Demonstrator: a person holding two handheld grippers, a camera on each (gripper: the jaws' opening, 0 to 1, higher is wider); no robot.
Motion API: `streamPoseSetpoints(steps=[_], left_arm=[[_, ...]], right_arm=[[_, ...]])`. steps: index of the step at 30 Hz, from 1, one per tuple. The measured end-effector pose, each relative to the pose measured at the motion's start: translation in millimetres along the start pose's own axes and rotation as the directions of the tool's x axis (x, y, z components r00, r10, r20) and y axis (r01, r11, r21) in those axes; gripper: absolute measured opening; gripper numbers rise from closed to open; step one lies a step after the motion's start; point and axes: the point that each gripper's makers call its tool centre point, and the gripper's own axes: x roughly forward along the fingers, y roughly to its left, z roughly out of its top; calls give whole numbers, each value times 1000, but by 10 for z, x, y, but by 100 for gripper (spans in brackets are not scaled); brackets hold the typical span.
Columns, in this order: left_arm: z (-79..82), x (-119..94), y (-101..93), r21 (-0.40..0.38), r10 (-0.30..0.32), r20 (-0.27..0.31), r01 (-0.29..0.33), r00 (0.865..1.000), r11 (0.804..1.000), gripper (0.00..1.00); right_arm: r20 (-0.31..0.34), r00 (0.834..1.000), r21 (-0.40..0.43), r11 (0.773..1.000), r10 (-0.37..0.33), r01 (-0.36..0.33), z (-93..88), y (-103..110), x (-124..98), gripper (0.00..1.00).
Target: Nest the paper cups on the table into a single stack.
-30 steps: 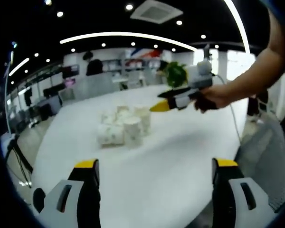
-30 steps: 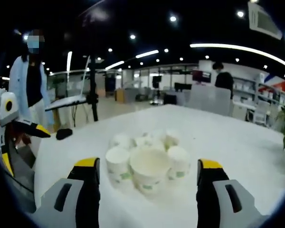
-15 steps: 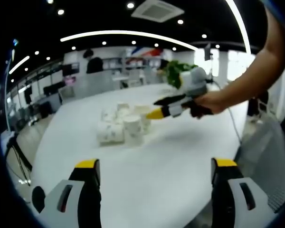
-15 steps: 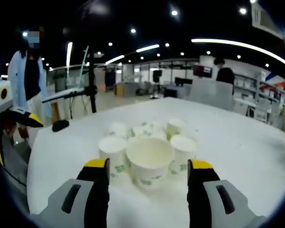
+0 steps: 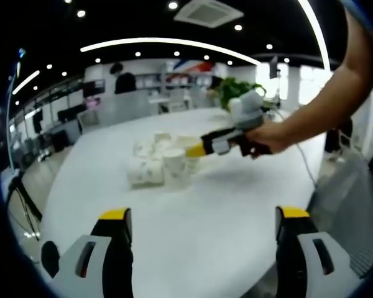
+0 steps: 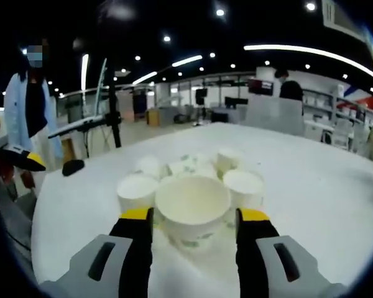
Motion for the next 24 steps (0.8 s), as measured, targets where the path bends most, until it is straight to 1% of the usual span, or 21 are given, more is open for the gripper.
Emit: streamPoseSetpoints(steps=[4,8,9,10,12,24], left_arm=[[-17,-7,35,-8,9,-4,-9,1000,1000,94],[-21,-3,19,0,5,-6,-5,1000,1000,93],[-20,-3,16,-1,3,-6,-3,1000,1000,93],[-19,-2,14,-1,2,-5,-2,1000,1000,93],[-24,-1,17,-5,1,-6,-1,1000,1000,93],[-15,-1,6,2,-4,0,4,1000,1000,93]], right_arm=[[-6,1000,-3,1000,2,-2,-10,15,30,48],[-9,1000,0,1000,4,-4,-26,30,82,47],[-8,1000,-3,1000,5,-5,-19,43,80,45],[-8,1000,-10,1000,3,-3,-18,46,85,41],[-3,1000,-14,1000,-2,2,-16,36,91,40],[6,1000,-12,1000,1,-1,-10,75,46,36]])
